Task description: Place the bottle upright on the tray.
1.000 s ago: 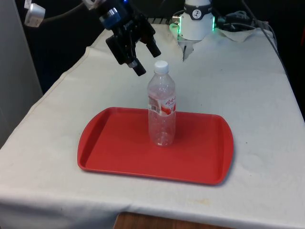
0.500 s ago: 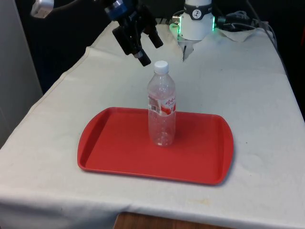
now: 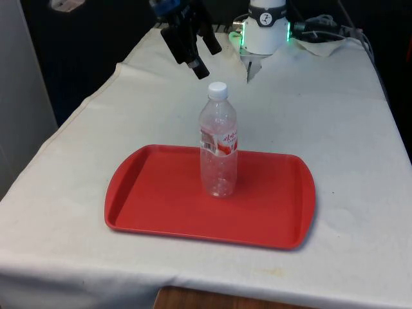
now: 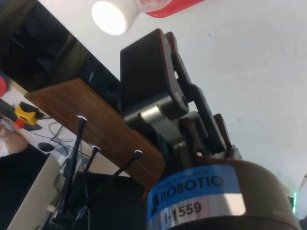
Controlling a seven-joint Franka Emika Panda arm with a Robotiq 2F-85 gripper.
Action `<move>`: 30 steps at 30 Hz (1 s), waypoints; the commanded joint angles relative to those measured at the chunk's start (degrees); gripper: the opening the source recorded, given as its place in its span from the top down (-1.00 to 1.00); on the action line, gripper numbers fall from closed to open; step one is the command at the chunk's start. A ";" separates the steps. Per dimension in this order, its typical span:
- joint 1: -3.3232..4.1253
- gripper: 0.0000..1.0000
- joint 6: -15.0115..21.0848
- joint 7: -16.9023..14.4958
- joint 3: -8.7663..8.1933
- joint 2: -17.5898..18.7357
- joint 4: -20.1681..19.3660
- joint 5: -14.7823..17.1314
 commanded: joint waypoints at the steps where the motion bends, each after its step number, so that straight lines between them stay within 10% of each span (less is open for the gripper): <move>1: 0.63 -1.00 0.57 -0.06 -0.29 -0.57 -0.57 -1.20; 30: 2.23 -1.00 -0.86 0.29 -0.06 -2.29 -0.63 -12.89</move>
